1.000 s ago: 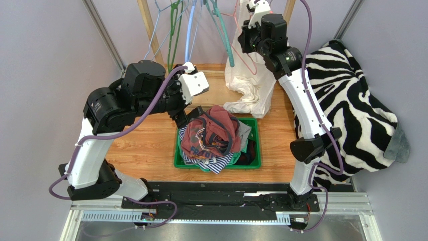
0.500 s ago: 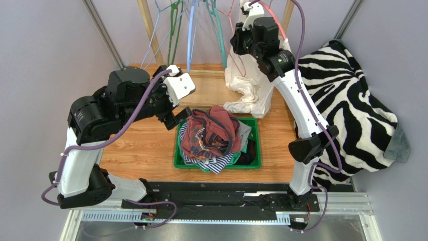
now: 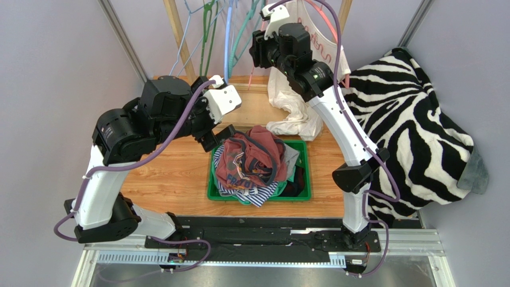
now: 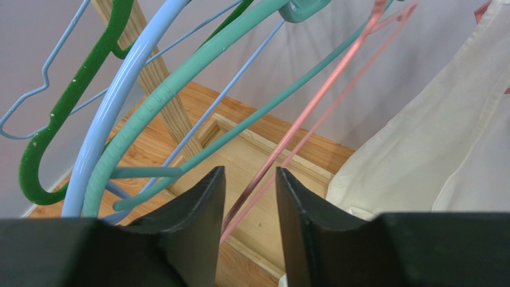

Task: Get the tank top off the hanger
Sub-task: Place the hanger at the clothesline, then pick up the hanger from the clothesline.

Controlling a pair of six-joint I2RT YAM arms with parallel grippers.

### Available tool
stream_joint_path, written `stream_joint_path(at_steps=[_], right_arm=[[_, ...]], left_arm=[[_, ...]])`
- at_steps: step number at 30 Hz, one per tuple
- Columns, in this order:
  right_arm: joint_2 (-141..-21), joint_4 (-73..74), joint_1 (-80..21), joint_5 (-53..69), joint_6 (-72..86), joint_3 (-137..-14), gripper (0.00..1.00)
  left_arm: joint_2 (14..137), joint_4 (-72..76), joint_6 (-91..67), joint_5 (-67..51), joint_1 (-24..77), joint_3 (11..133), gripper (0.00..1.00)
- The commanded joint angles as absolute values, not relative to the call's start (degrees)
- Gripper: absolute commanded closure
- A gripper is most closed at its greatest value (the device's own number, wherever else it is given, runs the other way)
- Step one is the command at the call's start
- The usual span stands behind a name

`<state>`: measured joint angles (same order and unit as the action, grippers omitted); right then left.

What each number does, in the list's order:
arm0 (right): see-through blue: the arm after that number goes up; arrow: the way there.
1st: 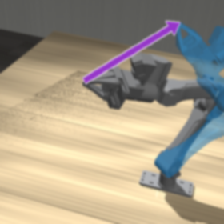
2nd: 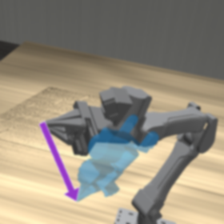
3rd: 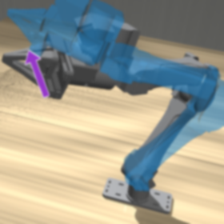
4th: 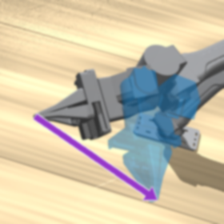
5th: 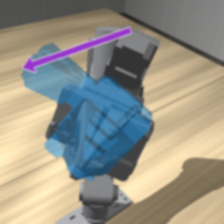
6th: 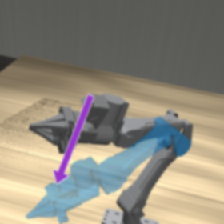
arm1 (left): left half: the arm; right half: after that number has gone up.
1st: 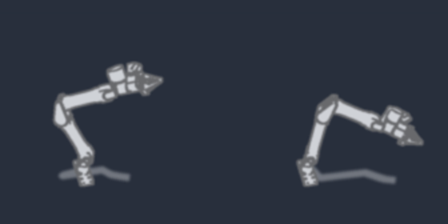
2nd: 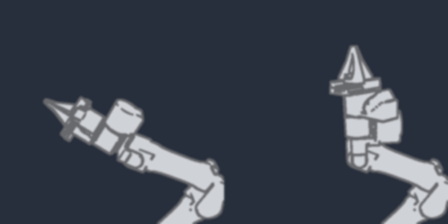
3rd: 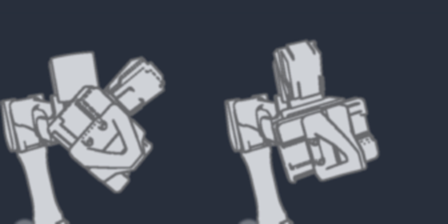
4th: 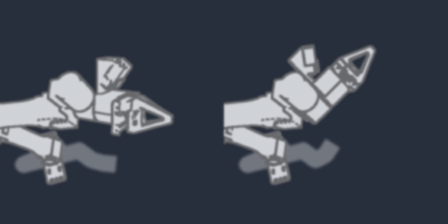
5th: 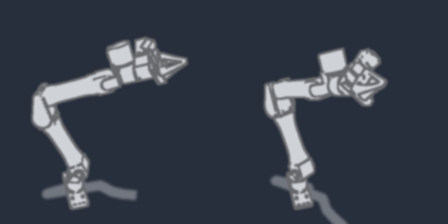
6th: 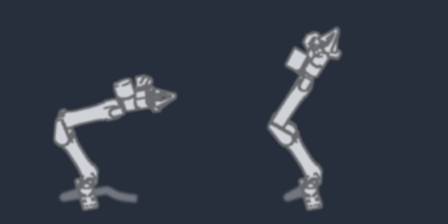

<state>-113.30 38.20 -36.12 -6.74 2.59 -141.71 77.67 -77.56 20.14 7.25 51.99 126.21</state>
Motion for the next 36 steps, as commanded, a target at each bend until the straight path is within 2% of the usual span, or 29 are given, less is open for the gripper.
stream_joint_path(at_steps=[1, 8, 13, 18, 31, 34, 36], right_arm=[[-109.7, 37.9, -35.5, -10.7, -1.7, -142.5, 0.53], [-97.5, 39.0, -28.0, -8.9, -3.0, -137.6, 0.34], [-89.9, 36.7, -17.4, -2.3, -0.4, -129.7, 0.29], [-88.9, 36.7, -10.6, 4.4, 1.9, -125.9, 0.22], [-86.0, 31.6, -6.7, 10.4, 4.7, -111.8, 0.21], [-86.5, 30.9, -6.7, 11.9, 6.1, -111.6, 0.27], [-86.8, 30.0, -6.8, 13.8, 7.4, -111.4, 0.40]], left_arm=[[78.0, -81.7, 21.3, 8.9, 51.9, 127.9, 0.01], [78.7, -81.1, 21.4, 9.6, 51.9, 127.9, 0.01], [79.4, -81.2, 21.2, 9.1, 51.9, 128.1, 0.01], [80.2, -81.3, 20.8, 8.6, 51.9, 128.7, 0.01], [80.2, -81.5, 20.7, 8.2, 51.9, 128.8, 0.01], [80.1, -81.5, 20.6, 8.1, 51.9, 128.8, 0.01], [80.1, -81.5, 20.6, 8.0, 51.9, 128.6, 0.01]])
